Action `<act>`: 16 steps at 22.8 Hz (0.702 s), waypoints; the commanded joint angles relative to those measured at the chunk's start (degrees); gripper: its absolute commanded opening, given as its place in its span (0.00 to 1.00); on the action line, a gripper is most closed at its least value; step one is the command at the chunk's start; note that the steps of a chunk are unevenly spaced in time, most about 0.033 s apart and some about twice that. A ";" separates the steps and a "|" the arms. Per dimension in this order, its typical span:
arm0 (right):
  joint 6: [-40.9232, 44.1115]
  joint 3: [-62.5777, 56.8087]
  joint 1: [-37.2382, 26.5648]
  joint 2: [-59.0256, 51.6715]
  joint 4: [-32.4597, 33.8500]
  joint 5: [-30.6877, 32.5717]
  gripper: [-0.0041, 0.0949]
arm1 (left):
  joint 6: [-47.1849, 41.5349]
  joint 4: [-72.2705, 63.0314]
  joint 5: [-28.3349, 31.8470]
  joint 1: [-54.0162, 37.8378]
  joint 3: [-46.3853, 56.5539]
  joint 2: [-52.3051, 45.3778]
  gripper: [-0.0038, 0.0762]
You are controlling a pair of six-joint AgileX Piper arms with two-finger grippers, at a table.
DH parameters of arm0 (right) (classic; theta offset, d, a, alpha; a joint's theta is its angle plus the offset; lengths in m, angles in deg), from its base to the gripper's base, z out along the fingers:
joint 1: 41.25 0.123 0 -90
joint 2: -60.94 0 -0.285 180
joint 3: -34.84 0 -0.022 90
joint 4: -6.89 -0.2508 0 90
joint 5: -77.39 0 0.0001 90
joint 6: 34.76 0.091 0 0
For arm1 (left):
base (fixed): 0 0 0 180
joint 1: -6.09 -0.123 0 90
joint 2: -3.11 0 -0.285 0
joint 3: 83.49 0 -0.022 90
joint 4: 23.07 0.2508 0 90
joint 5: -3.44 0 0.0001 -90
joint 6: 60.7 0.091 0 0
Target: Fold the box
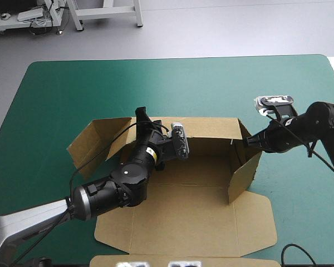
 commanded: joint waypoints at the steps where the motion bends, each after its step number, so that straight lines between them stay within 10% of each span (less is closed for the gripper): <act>1: -1.09 -2.17 0.10 -4.37 -2.01 -5.58 0.02 | -1.79 0.32 1.17 0.60 -0.89 -1.84 0.04; 16: -35.68 -29.58 0.10 -16.28 -33.00 -32.76 0.02 | -1.44 -0.06 1.53 0.60 -0.89 0.78 0.04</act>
